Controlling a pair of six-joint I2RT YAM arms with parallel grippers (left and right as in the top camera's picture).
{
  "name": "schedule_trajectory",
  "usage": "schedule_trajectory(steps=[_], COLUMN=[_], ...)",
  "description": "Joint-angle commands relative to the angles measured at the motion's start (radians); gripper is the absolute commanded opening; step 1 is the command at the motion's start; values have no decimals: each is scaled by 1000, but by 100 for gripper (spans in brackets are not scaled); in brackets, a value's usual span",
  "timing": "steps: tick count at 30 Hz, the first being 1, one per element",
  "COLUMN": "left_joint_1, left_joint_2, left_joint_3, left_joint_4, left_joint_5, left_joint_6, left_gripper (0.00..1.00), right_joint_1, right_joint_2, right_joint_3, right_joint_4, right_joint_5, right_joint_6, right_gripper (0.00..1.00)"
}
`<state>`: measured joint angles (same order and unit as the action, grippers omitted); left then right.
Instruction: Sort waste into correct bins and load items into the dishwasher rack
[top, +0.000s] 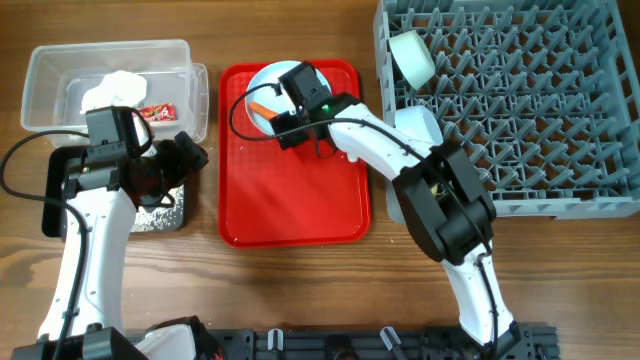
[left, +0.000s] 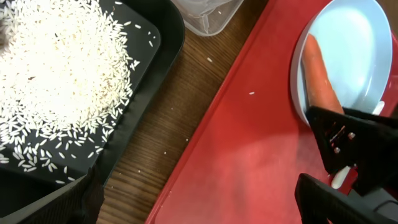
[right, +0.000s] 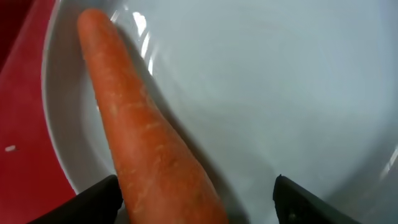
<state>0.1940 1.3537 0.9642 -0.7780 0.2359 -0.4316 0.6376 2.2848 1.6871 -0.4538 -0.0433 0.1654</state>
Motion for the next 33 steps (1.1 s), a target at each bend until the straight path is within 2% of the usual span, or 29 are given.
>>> schedule_trajectory(steps=[1, 6, 8, 11, 18, 25, 29, 33], left_joint_1=[5, 5, 5, 5, 5, 5, 5, 5], left_joint_2=[-9, -9, -9, -9, -9, -9, -9, -9], left_joint_3=[3, 3, 3, 3, 3, 3, 3, 3], left_joint_4=[2, 2, 2, 2, 2, 2, 3, 46], left_joint_5=[-2, -2, -2, -2, -2, -2, -2, 12], left_joint_6=[1, 1, 1, 1, 1, 1, 0, -5], left_gripper=[100, 100, 100, 100, 100, 100, 100, 100], right_joint_1=[0, 1, 5, 41, 95, 61, 29, -107], right_joint_2=[23, 23, 23, 23, -3, -318, -511, -681], right_joint_3=[-12, -12, -12, -12, -11, -11, -11, -11], right_joint_4=[-124, -257, -338, -431, -444, -430, -500, -630], right_joint_5=[-85, -276, -334, -365, -372, -333, -151, -78], right_joint_6=[134, 186, 232, 227, 226, 122, 126, 124], right_gripper=[80, 73, 72, 73, 76, 77, 86, 89])
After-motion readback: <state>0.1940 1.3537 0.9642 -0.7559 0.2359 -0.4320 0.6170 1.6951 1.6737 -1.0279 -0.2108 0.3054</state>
